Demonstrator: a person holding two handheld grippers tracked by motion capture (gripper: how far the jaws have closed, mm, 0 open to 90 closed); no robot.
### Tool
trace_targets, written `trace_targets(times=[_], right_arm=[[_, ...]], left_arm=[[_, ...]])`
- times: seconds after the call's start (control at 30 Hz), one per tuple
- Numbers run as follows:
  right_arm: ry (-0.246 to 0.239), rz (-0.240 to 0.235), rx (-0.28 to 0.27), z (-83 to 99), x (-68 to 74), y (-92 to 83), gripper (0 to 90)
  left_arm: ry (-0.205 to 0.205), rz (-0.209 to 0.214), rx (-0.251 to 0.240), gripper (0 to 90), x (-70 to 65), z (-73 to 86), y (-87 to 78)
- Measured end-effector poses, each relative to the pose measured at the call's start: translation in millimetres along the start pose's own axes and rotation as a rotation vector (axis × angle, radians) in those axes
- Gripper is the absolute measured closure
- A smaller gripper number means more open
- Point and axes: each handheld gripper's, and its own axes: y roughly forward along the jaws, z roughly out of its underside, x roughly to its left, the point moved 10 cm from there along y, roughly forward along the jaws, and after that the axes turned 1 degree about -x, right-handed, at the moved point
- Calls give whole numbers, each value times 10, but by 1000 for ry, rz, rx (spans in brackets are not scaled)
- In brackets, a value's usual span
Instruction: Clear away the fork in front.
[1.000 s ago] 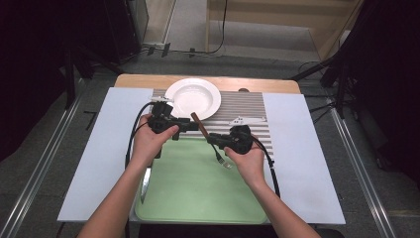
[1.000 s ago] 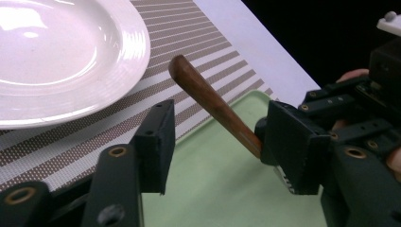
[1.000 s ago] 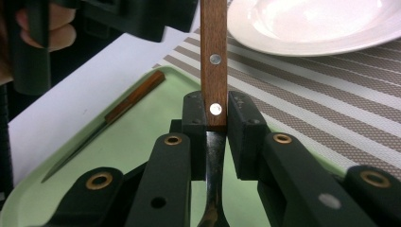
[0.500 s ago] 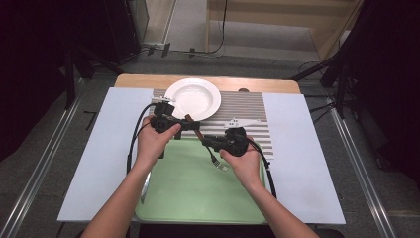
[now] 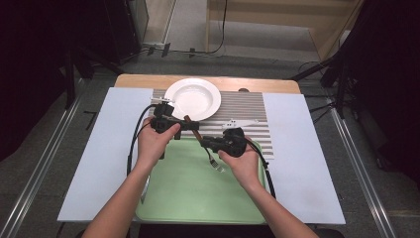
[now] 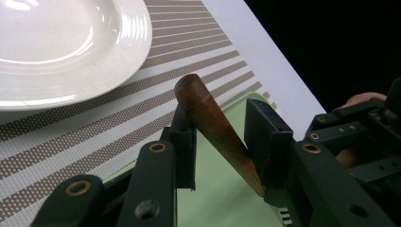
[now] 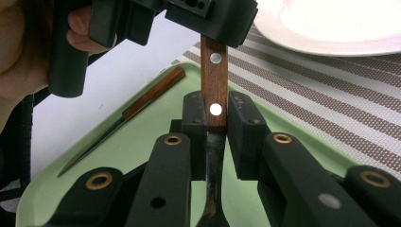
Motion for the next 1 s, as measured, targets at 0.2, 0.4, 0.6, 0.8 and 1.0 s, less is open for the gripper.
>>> trace_targets(times=[0.2,0.4,0.6,0.8,1.0], right_arm=[[-2,-3,4,6,5,15,767],[-2,-9,5,10,24,23,767],[-10,-10,2,4,40,29,768],[-26,-15,-18,-24,56,-5,886],[-41,-54,-42,-104,140,-59,696]], left_arm=[[-3,17,-6,683,-24,-8,-7],[-2,37,-6,708,-54,-12,-22],[-4,59,-8,729,-89,-22,-44],[-28,127,6,797,-162,-7,-80],[-2,139,20,798,-237,-6,-95]])
